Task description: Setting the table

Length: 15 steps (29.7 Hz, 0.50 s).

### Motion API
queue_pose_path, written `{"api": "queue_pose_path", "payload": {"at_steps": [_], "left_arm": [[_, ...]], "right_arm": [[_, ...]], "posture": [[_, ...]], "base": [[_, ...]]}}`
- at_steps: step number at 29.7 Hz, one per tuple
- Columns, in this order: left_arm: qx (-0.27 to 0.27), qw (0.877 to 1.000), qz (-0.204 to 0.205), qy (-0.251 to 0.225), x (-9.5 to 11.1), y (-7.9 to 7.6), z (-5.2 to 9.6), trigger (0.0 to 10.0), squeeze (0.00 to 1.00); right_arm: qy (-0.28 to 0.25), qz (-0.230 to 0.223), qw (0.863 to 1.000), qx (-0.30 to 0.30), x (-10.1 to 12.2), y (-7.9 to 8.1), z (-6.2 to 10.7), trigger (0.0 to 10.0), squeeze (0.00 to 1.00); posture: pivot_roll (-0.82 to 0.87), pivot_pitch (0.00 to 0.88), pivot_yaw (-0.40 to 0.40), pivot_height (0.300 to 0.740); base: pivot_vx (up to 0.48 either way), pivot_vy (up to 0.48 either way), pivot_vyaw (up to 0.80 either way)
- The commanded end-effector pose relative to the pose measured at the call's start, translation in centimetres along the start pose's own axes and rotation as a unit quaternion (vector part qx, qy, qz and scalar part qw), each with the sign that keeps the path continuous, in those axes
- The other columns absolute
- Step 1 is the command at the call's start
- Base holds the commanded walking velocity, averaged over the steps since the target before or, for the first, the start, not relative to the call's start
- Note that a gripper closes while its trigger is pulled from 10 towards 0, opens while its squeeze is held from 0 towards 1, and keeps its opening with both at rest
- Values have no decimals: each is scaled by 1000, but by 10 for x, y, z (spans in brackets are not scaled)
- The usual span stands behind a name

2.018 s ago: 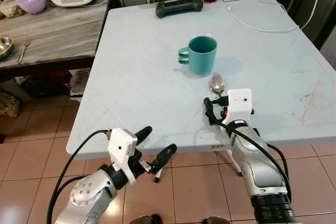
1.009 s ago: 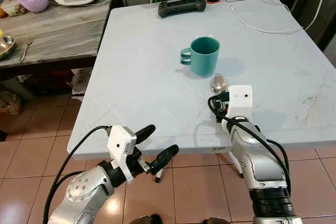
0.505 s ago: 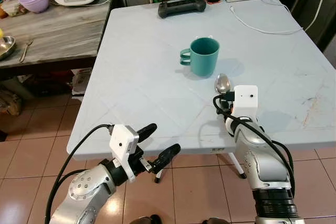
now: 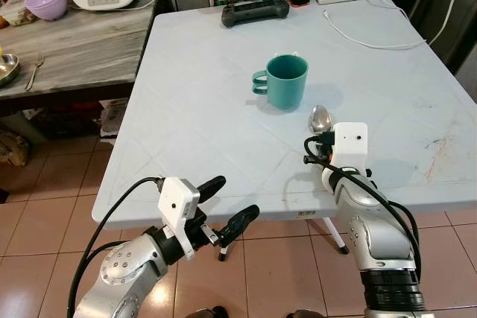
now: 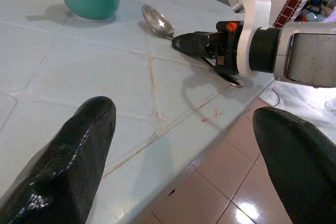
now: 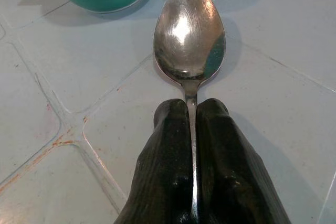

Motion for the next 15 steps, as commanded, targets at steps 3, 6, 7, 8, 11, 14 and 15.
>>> {"api": "queue_pose_path", "payload": {"at_steps": [3, 6, 7, 8, 11, 14, 15], "left_arm": [[10, 1000, -5, 5, -2, 3, 2, 10000, 0], [9, 1000, -7, 4, -1, 3, 2, 10000, 0], [7, 1000, -8, 2, 0, 3, 2, 10000, 0], [6, 1000, -9, 2, 0, 2, 2, 10000, 0], [4, 1000, -10, 2, 1, 2, 2, 10000, 0], [15, 1000, -16, -5, 4, 6, 2, 10000, 0], [15, 1000, -16, -5, 4, 6, 2, 10000, 0]], "right_arm": [[106, -15, 993, 46, -55, 24, 5, 0, 0], [86, -8, 995, 51, -47, 25, 4, 0, 0], [78, -8, 996, 48, -44, 23, 4, 0, 0], [72, -9, 996, 49, -41, 23, 4, 0, 0], [50, -15, 997, 50, -32, 23, 3, 0, 0], [28, -14, 998, 49, -23, 23, 2, 0, 0], [28, -14, 998, 49, -23, 23, 2, 0, 0]], "posture": [[-107, 146, 126, 740], [-106, 144, 127, 740], [-106, 143, 127, 740], [-106, 142, 127, 740], [-104, 136, 127, 740], [-105, 133, 128, 740], [-105, 133, 128, 740]], "base": [[0, 0, 0], [0, 0, 0], [0, 0, 0], [0, 0, 0], [0, 0, 0], [0, 0, 0], [0, 0, 0]]}}
Point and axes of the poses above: a point about 5 cm out from each wrist's last joint towards the gripper, its own z axis pointing back from the gripper into the wrist, its own x axis along the axis of the wrist's last joint, y = z × x, the point moved 5 cm from there along -z, pointing out of the wrist towards the gripper, and after that the axes turned 12 degrees about z, right-handed, at the moved point
